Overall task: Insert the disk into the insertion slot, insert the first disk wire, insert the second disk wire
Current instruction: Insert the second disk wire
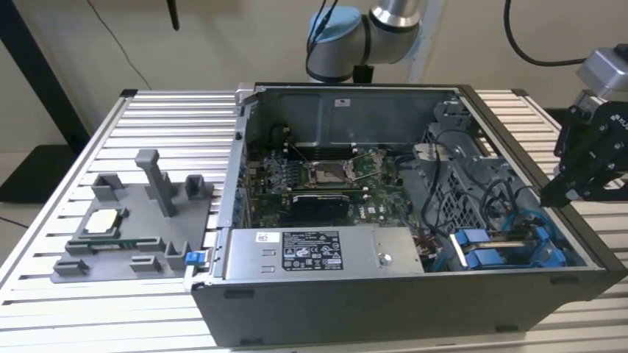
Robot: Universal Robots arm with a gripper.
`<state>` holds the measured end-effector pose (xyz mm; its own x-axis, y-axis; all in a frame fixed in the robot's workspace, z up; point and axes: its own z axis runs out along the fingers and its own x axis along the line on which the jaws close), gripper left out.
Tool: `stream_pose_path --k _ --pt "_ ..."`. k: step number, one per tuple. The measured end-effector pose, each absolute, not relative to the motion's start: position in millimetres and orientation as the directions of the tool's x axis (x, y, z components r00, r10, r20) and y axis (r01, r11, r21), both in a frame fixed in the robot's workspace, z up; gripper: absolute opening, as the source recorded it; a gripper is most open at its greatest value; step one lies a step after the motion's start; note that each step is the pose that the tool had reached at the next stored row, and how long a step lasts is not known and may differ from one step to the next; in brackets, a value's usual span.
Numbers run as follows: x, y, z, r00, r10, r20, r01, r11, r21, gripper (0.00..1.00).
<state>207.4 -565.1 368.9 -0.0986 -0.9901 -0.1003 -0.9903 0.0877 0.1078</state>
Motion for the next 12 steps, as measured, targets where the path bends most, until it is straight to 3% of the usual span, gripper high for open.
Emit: stream_pose_path --k 1,12 --pt "207.4 -565.1 368.8 -0.099 -0.99 -0.1 -0.99 0.088 0.108 0.0" --pt "207.4 -565.1 368.6 -0.099 -0.99 -0.1 -0.99 0.088 0.108 0.0"
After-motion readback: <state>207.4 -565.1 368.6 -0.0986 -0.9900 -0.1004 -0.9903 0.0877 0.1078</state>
